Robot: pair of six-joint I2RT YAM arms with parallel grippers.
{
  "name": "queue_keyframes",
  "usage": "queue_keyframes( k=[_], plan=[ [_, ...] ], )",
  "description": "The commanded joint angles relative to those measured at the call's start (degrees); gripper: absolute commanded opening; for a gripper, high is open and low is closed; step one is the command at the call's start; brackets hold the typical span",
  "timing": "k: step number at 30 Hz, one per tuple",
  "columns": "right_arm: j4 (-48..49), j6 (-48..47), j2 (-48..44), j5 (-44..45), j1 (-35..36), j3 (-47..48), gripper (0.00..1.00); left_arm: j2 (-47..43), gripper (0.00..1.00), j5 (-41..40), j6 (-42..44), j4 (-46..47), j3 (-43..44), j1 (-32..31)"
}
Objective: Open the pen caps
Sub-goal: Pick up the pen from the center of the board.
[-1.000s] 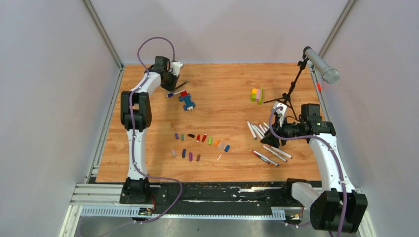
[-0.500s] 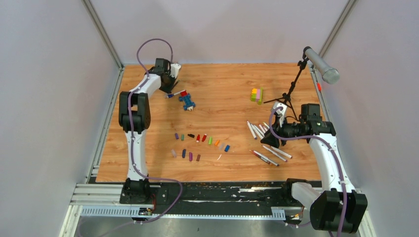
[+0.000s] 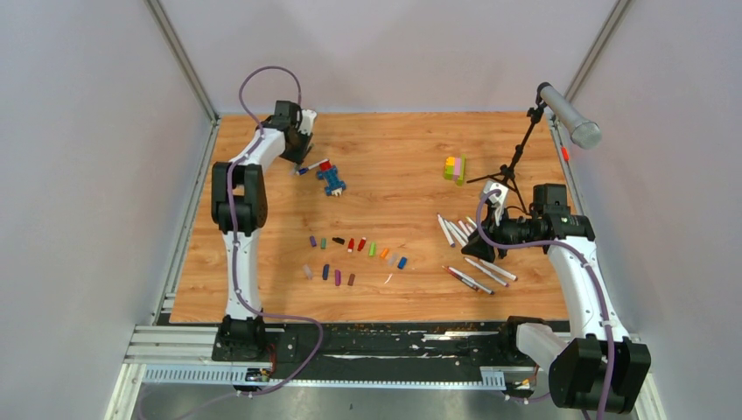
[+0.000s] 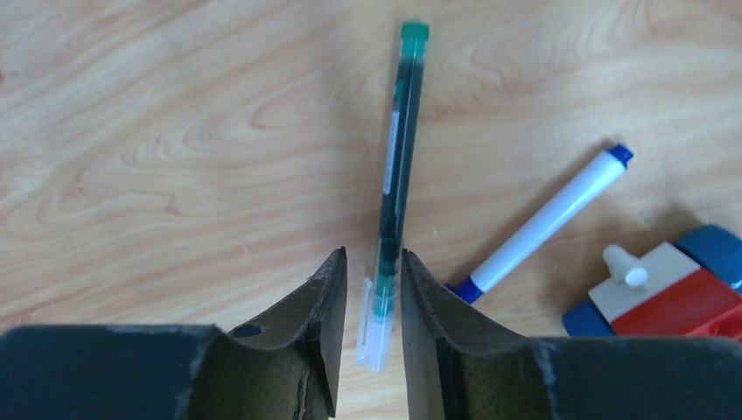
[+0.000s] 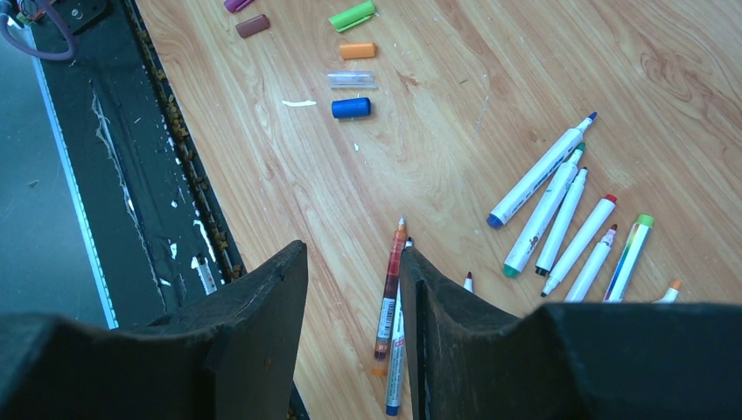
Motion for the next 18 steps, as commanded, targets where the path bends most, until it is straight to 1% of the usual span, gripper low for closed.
queue_keyframes(
  k=[1, 7, 12, 15, 18],
  plan=[
    [-0.1, -1.5, -0.6, -1.9, 0.0, 0.7, 0.44, 3.0, 0.36, 0.7, -2.3, -1.9, 5.4, 0.3],
    [-0.1, -1.5, -0.5, -1.8, 0.0, 0.7, 0.44, 4.8, 0.34, 2.3, -2.2, -3.0, 6.5, 0.4],
    [-0.1, -1.5, -0.7, -1.9, 0.0, 0.8, 0.44, 5.3, 0.24, 3.6, -2.1, -4.2, 6.3, 0.4],
    [-0.1, -1.5, -0.7, -1.9, 0.0, 0.8, 0.44, 5.1, 0.15, 4.7, -2.5, -4.7, 6.0, 0.9],
    [-0.1, -1.5, -0.8, -1.9, 0.0, 0.7, 0.44, 4.2, 0.00, 5.4, -3.7, -4.5, 5.6, 1.6]
  ],
)
